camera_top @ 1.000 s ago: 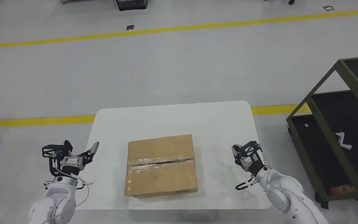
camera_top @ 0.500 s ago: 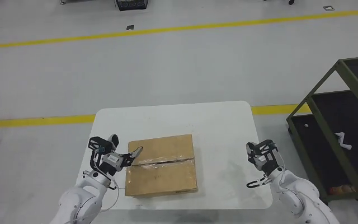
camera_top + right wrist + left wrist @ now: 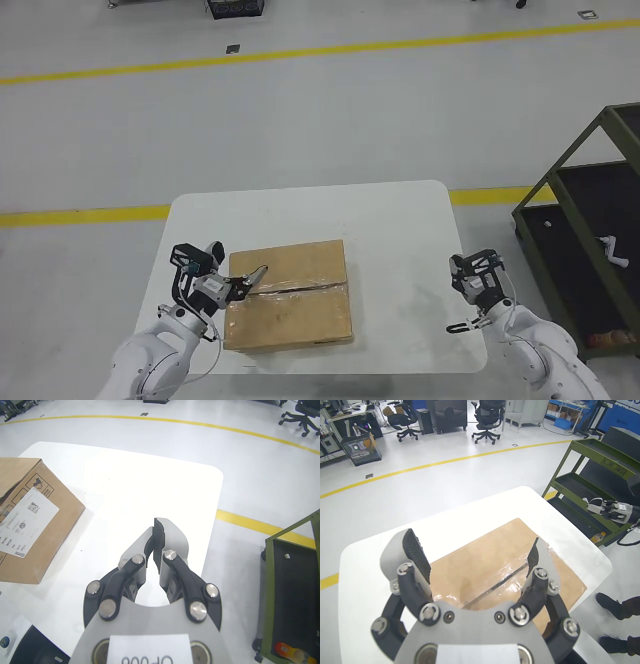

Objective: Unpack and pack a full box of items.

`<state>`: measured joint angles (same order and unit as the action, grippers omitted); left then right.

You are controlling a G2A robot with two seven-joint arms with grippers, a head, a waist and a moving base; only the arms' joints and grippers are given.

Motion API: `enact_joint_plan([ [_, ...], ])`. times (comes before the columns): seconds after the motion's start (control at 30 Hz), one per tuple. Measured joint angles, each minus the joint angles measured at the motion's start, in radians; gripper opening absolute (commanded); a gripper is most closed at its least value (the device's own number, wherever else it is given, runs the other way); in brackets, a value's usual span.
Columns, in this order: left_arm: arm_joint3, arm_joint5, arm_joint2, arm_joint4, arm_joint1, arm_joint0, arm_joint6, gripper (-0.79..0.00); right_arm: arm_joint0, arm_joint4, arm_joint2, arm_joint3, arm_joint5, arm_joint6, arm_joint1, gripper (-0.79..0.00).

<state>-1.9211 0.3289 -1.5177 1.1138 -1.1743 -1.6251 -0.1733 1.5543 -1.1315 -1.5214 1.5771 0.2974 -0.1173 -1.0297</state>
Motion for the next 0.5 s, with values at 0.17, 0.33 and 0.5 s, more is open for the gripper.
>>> enact_joint_plan([
  [0.17,-0.009,0.013,0.019,-0.012,-0.001,-0.002,-0.004,0.000,-0.020,-0.007,0.011,-0.004,0.016,-0.007,-0.002,-0.785],
  [0.33,-0.028,0.061,0.173,-0.087,-0.012,0.044,-0.123,0.000,-0.042,-0.041,0.024,-0.006,0.012,-0.009,-0.004,-0.785],
  [0.5,0.045,0.025,0.350,0.060,-0.030,0.150,-0.174,0.000,-0.059,-0.045,0.021,-0.015,0.004,-0.008,-0.006,-0.785],
])
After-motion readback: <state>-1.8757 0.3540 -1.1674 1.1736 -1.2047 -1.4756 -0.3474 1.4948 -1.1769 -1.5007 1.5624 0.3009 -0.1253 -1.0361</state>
